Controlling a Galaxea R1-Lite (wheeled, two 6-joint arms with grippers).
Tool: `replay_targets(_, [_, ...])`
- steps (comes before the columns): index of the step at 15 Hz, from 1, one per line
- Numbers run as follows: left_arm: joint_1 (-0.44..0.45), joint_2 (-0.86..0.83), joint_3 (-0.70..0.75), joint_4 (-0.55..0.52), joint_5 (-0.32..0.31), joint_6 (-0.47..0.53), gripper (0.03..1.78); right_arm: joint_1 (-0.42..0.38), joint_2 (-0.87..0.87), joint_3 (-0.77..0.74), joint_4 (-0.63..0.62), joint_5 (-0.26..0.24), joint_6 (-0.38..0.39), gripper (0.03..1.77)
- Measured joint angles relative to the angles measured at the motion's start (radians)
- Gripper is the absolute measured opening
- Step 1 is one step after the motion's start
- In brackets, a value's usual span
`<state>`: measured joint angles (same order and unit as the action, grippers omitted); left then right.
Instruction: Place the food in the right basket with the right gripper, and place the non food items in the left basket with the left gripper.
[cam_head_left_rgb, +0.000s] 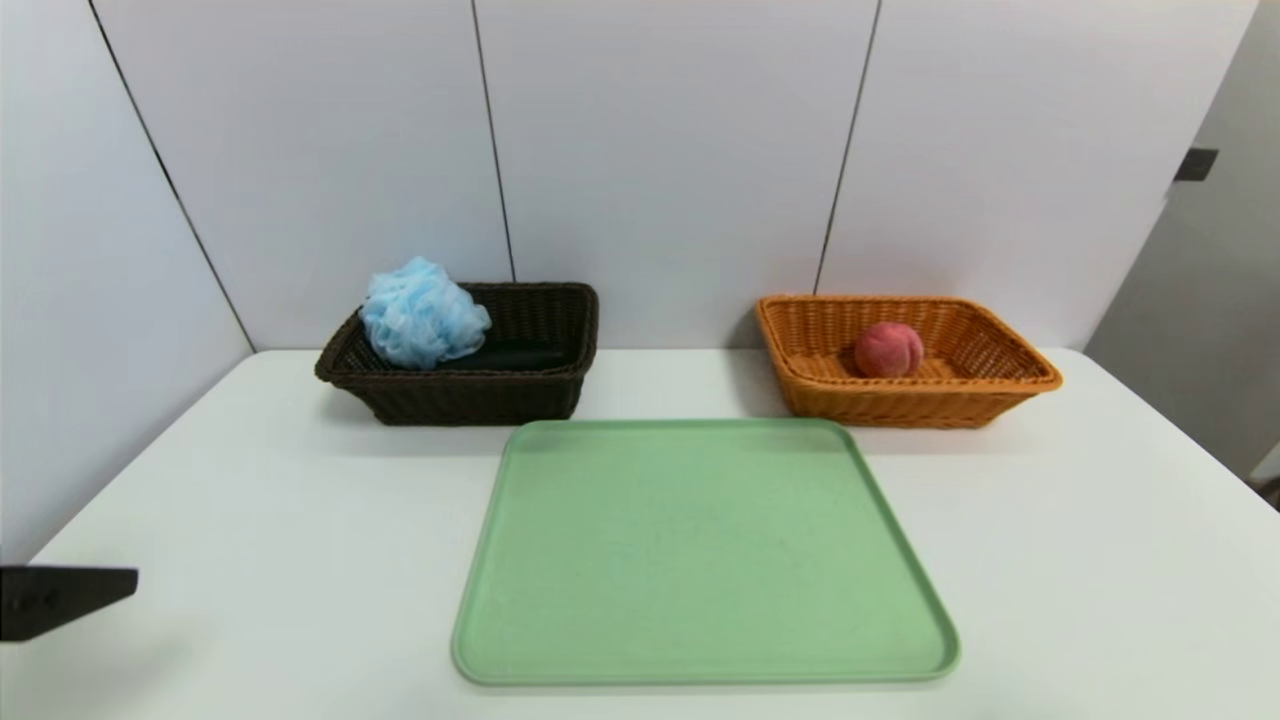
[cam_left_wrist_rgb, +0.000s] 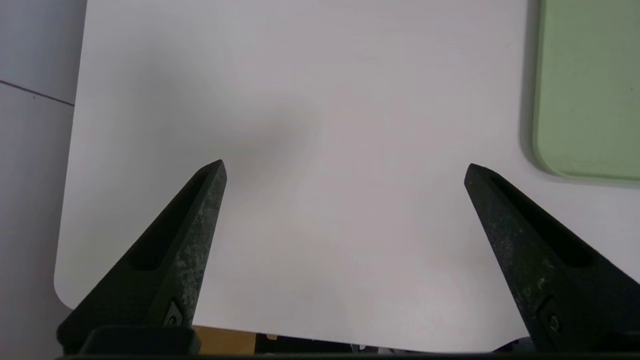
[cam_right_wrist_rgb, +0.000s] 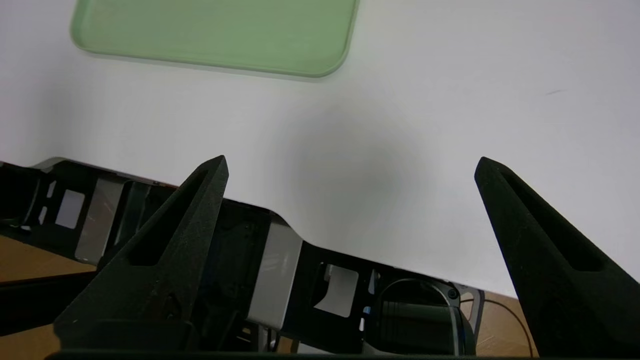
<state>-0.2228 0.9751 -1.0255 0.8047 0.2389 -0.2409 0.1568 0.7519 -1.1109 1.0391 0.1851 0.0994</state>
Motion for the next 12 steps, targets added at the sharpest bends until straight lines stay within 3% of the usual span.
replay_targets(2, [0.020,-0.110,0.094,-0.001,0.002,0.004,1.69,-0.045,-0.074,0.026,-0.002,-0.033,-0.039,1.70])
replay_targets(6, [0.075,-0.279,0.230,0.001,-0.001,0.008,1.69,-0.076,-0.212,0.094,-0.094,-0.256,-0.076,1.70])
replay_targets(8, [0.094,-0.336,0.262,0.001,0.002,0.008,1.69,-0.083,-0.268,0.116,-0.145,-0.339,-0.076,1.70])
replay_targets(12, [0.114,-0.427,0.277,0.001,0.005,0.043,1.69,-0.112,-0.373,0.156,-0.206,-0.380,-0.082,1.70])
